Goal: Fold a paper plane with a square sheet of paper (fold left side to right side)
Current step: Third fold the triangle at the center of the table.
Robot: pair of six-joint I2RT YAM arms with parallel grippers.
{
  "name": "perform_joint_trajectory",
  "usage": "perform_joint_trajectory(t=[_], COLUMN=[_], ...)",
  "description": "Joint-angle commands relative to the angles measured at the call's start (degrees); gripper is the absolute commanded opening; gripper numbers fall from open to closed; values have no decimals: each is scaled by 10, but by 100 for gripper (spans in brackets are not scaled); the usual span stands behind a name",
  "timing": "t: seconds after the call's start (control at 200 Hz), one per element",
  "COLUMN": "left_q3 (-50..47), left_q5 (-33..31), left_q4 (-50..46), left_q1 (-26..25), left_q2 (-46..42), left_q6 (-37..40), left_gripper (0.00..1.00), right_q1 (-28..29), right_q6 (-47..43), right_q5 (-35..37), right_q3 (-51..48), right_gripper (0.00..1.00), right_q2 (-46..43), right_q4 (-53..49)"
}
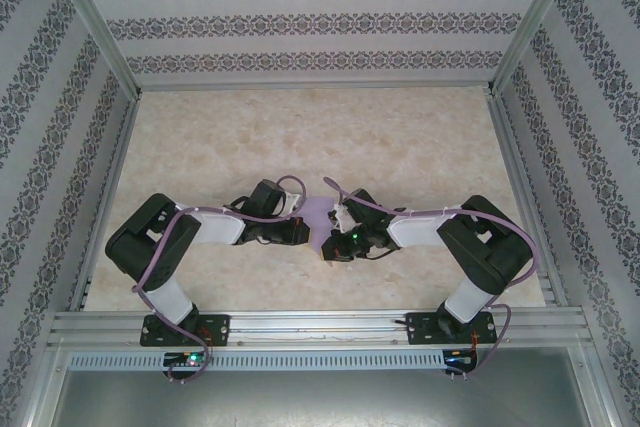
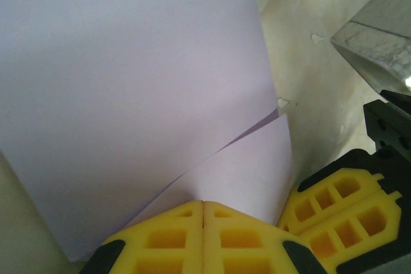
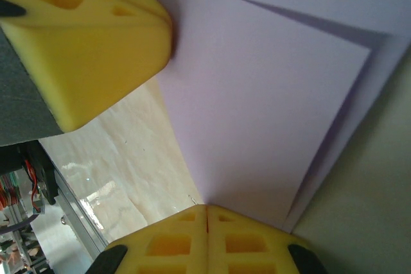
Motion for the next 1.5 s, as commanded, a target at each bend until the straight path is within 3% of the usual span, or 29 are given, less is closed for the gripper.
perform_joint_trajectory(t=[0.0, 0.44, 0.804, 1.149, 1.494], left_q3=[4, -4, 3, 12, 21], left_q5=[-38, -76, -77, -91, -108], left_q4=[-3, -41, -46, -70, -91], left_q1=[-5, -11, -13, -13, -13], left_q2=[24, 37, 45, 48, 51], left_q6=[-5, -35, -33, -38, -37], left_gripper=[3, 0, 0, 0, 0], right_q1=[-1, 6, 26, 30, 30], right_q6=[-5, 12, 29, 40, 53], right_q5=[78, 46, 55, 63, 67], right_q3=[-10, 47, 69, 58, 12], right_gripper=[0, 0, 0, 0, 0], right_q2=[20, -35, 12, 42, 7], right_q4=[-62, -36, -9, -3, -36])
